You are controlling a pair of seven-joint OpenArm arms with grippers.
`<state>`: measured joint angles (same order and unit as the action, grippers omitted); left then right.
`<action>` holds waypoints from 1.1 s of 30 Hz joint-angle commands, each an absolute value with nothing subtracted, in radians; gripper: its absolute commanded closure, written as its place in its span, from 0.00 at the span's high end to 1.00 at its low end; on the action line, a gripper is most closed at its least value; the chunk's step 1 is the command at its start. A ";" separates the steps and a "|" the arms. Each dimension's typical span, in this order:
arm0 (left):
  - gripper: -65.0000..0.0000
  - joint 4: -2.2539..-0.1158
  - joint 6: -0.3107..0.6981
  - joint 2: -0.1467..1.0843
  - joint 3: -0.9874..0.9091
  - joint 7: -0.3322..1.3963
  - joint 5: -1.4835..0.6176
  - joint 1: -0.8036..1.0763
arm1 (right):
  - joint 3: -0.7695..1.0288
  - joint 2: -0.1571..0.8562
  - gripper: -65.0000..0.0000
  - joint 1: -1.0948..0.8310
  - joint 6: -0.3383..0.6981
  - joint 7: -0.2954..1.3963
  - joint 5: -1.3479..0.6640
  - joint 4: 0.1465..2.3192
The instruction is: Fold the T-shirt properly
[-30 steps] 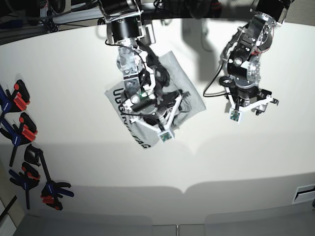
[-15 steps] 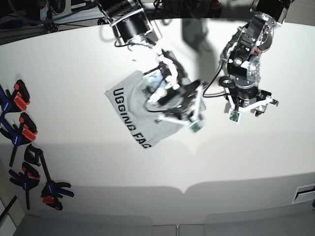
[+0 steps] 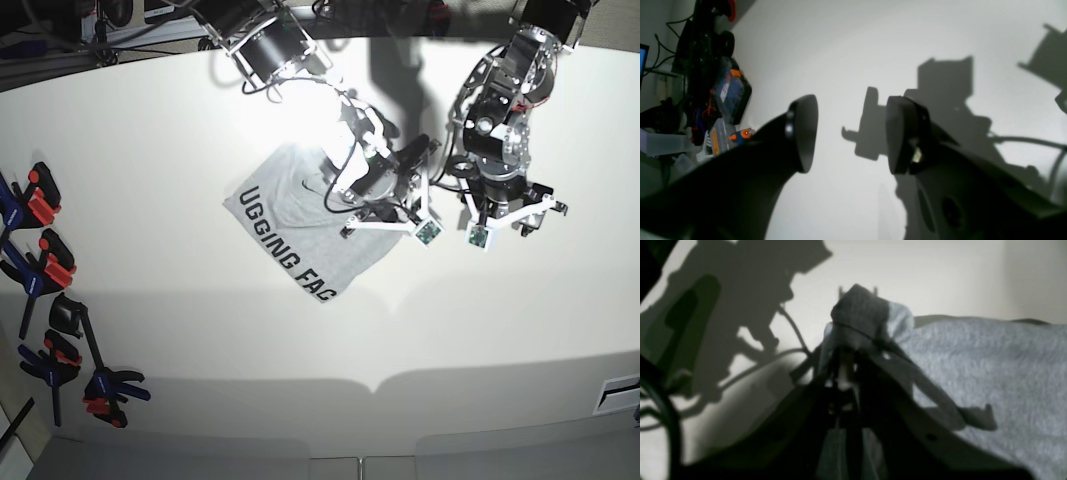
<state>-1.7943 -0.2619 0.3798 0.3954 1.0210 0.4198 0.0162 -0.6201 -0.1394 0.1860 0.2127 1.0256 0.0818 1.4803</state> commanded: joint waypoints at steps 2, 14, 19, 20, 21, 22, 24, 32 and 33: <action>0.47 -1.814 -0.280 0.383 0.392 1.002 0.436 0.002 | -0.622 -0.157 0.24 0.207 0.211 1.038 0.068 1.514; 0.47 -1.814 -0.277 0.383 0.392 1.002 0.437 0.002 | -0.607 -0.157 0.24 0.084 0.221 1.260 0.179 1.909; 0.47 -1.814 -0.277 0.383 0.392 1.002 0.437 0.002 | -0.533 -0.157 0.24 -0.054 0.193 1.289 0.250 1.918; 0.47 -1.814 -0.277 0.383 0.392 1.002 0.437 0.002 | -0.519 -0.157 0.24 -0.076 0.188 1.280 0.265 1.918; 0.47 -1.814 -0.277 0.383 0.392 1.002 0.437 0.002 | -0.508 -0.157 0.24 -0.095 0.173 1.277 0.289 1.918; 0.47 -1.814 -0.277 0.383 0.392 1.002 0.437 0.002 | -0.499 -0.157 0.24 -0.113 0.161 1.272 0.309 1.918; 0.47 -1.814 -0.277 0.383 0.392 1.001 0.436 0.002 | -0.497 -0.157 0.24 -0.141 0.154 1.247 0.344 1.925; 0.47 -1.814 -0.277 0.383 0.392 0.986 0.436 0.002 | -0.499 -0.133 0.24 -0.230 0.134 1.229 0.393 2.112; 0.47 -1.814 -0.277 0.383 0.392 0.980 0.436 0.002 | -0.499 -0.131 0.24 -0.243 0.134 1.229 0.393 2.148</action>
<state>-1.7958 -0.2619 0.3767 0.3965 0.9966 0.4129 0.0166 -0.4961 -0.1219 -0.2501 0.1371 1.2434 0.3901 2.1296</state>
